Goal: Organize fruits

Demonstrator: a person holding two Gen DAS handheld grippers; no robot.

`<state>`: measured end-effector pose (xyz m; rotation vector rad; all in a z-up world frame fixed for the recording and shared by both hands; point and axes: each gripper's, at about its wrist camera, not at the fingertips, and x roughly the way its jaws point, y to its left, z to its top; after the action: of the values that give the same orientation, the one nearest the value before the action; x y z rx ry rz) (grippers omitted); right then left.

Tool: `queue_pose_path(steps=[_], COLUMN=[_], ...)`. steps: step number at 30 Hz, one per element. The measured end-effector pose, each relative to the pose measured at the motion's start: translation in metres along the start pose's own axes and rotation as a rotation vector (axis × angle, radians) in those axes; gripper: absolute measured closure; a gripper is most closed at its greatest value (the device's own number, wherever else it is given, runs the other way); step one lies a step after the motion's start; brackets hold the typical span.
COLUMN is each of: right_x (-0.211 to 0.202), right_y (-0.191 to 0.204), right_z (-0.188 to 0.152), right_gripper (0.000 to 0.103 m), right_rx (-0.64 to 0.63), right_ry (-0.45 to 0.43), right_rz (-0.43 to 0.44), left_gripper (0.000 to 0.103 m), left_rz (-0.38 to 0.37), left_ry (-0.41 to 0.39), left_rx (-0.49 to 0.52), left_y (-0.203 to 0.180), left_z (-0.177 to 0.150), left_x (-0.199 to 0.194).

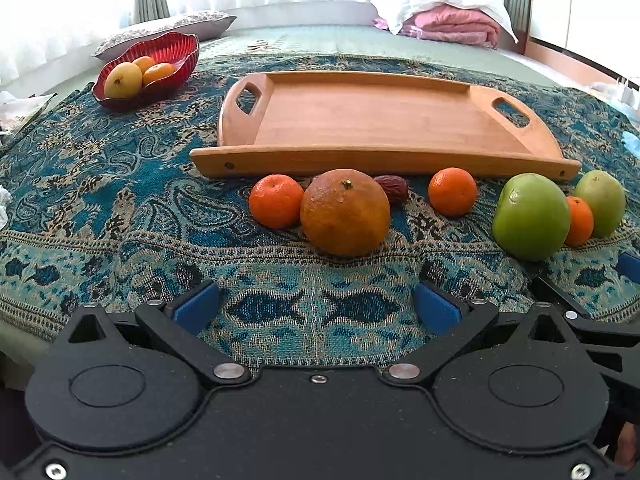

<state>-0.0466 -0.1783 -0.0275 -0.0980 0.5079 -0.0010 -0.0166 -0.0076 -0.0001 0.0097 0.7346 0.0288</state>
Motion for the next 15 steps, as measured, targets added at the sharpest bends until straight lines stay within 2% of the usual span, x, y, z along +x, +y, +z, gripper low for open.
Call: queue_pose_path(steps=[10, 15], right_x=[-0.008, -0.01], right_y=[-0.012, -0.005], right_z=[0.007, 0.012], right_gripper=[0.0, 0.0], right_rx=[0.069, 0.05], right_ry=[-0.006, -0.024], right_rz=[0.096, 0.113], left_gripper=[0.0, 0.0], left_rz=[0.003, -0.009], left_ry=[-0.02, -0.084], left_rx=[0.006, 0.001], left_y=[-0.001, -0.001], left_z=[0.006, 0.013], left_x=[-0.002, -0.012])
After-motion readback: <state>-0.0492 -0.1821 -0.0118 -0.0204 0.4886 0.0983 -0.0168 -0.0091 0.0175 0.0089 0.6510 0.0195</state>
